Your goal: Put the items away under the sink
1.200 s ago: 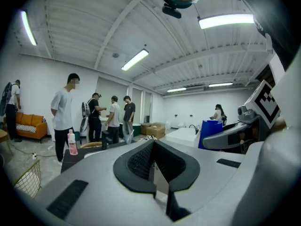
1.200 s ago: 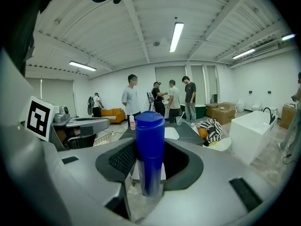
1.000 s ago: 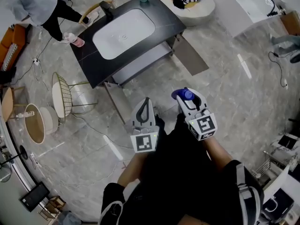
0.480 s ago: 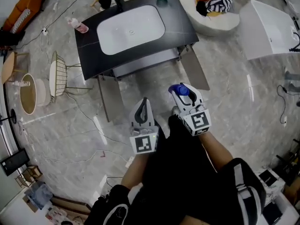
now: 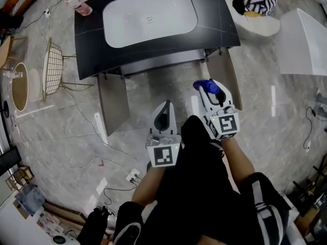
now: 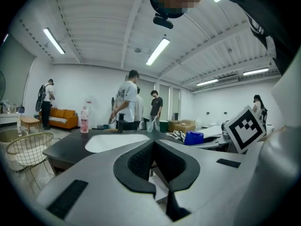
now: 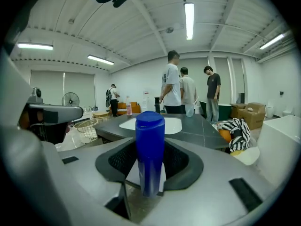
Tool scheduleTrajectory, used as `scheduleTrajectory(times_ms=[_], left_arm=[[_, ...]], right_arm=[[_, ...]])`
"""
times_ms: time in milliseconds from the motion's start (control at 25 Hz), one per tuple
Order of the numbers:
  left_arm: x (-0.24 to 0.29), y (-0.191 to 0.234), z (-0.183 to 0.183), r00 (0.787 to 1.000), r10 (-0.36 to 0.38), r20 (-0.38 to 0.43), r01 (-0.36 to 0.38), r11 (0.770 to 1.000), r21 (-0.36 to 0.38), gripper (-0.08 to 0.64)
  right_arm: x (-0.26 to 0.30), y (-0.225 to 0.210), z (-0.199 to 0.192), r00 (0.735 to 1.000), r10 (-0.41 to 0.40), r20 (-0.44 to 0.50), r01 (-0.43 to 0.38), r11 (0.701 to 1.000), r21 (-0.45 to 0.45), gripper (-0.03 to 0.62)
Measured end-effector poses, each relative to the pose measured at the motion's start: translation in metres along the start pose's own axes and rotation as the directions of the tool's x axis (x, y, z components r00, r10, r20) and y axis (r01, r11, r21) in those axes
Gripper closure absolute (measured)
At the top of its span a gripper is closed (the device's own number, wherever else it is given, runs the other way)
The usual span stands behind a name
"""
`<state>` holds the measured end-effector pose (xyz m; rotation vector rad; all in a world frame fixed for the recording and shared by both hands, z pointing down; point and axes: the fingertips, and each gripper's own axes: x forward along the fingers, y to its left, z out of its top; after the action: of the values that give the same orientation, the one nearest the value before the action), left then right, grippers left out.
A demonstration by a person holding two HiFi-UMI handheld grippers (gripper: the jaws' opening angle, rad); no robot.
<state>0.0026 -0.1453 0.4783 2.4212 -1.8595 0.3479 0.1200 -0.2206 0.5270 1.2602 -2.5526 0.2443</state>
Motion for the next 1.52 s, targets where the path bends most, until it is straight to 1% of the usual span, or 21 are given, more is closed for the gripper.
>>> scheduleTrajectory(times_ms=[40,80,120,160,200,240,280,360,440,480,560,640,680,760,800,880,920,1000,1040,1240,1520], left_arm=[[0.007,0.001,-0.016,1.000,-0.014,-0.017,0.015,0.999,0.035,0.545],[0.015,0.002,-0.031,1.000,0.000,-0.009,0.000,1.000,-0.004,0.545],[0.021,0.005,-0.044,0.999,0.035,0.013,-0.034,0.995,-0.098,0.545],[0.028,0.007,-0.057,0.997,0.075,0.033,-0.067,0.978,-0.196,0.545],[0.035,0.010,-0.070,0.993,0.105,0.045,-0.089,0.960,-0.267,0.545],[0.042,0.011,-0.084,0.992,0.119,0.049,-0.099,0.948,-0.302,0.545],[0.049,0.012,-0.098,0.992,0.120,0.047,-0.100,0.946,-0.308,0.545],[0.061,0.010,-0.128,0.996,0.086,0.029,-0.076,0.965,-0.251,0.545],[0.073,0.004,-0.157,1.000,0.019,0.002,-0.019,0.991,-0.133,0.545],[0.079,0.002,-0.170,1.000,0.005,0.004,-0.004,0.993,-0.117,0.545],[0.090,-0.002,-0.192,0.999,0.012,0.031,-0.008,0.989,-0.151,0.546],[0.100,-0.009,-0.216,1.000,-0.011,0.025,0.013,0.997,-0.082,0.546],[0.104,-0.012,-0.228,0.999,-0.004,0.035,0.008,0.996,-0.090,0.545],[0.113,-0.014,-0.249,0.994,0.058,0.094,-0.036,0.974,-0.223,0.546],[0.118,-0.016,-0.260,0.992,0.060,0.109,-0.035,0.976,-0.215,0.546],[0.127,-0.021,-0.281,0.994,0.005,0.110,0.000,0.999,-0.042,0.546],[0.129,-0.023,-0.289,0.993,0.004,0.118,-0.001,1.000,-0.030,0.546],[0.130,-0.021,-0.301,0.985,0.070,0.156,-0.041,0.982,-0.183,0.545],[0.130,-0.021,-0.303,0.982,0.090,0.169,-0.052,0.974,-0.220,0.546],[0.122,-0.021,-0.295,0.976,0.106,0.193,-0.061,0.972,-0.225,0.546],[0.118,-0.017,-0.297,0.975,0.107,0.195,-0.062,0.973,-0.223,0.546]], right_arm=[[0.011,-0.004,-0.014,1.000,-0.003,0.000,0.003,1.000,0.001,0.436],[0.023,-0.008,-0.028,1.000,-0.006,-0.002,0.006,1.000,0.000,0.436],[0.033,-0.011,-0.041,1.000,-0.008,-0.003,0.008,1.000,-0.002,0.436],[0.045,-0.014,-0.054,1.000,-0.009,-0.003,0.009,1.000,-0.005,0.436],[0.056,-0.017,-0.066,1.000,-0.010,-0.001,0.010,1.000,-0.007,0.436],[0.068,-0.020,-0.078,1.000,-0.010,0.003,0.010,1.000,-0.010,0.436],[0.079,-0.023,-0.090,1.000,-0.010,0.008,0.010,1.000,-0.011,0.436],[0.100,-0.029,-0.115,1.000,-0.012,0.019,0.012,1.000,-0.009,0.436],[0.118,-0.036,-0.139,0.999,-0.017,0.028,0.017,1.000,-0.004,0.436],[0.127,-0.040,-0.150,0.999,-0.019,0.032,0.019,1.000,-0.005,0.436],[0.145,-0.049,-0.173,0.999,-0.019,0.044,0.020,1.000,-0.014,0.436],[0.161,-0.057,-0.195,0.998,-0.015,0.054,0.016,1.000,-0.021,0.436],[0.168,-0.061,-0.208,0.998,-0.012,0.056,0.013,1.000,-0.025,0.436],[0.184,-0.068,-0.233,0.998,-0.007,0.057,0.009,0.999,-0.032,0.436],[0.192,-0.073,-0.246,0.998,-0.006,0.061,0.008,0.999,-0.034,0.437],[0.208,-0.081,-0.269,0.998,-0.005,0.070,0.008,0.999,-0.040,0.436],[0.215,-0.085,-0.279,0.997,-0.005,0.073,0.008,0.999,-0.047,0.436],[0.228,-0.092,-0.298,0.997,-0.006,0.074,0.011,0.998,-0.066,0.436],[0.235,-0.095,-0.306,0.997,-0.010,0.071,0.016,0.997,-0.077,0.437],[0.265,-0.116,-0.338,0.999,-0.041,0.022,0.044,0.992,-0.118,0.436],[0.309,-0.141,-0.373,0.998,-0.064,0.024,0.067,0.986,-0.156,0.437]])
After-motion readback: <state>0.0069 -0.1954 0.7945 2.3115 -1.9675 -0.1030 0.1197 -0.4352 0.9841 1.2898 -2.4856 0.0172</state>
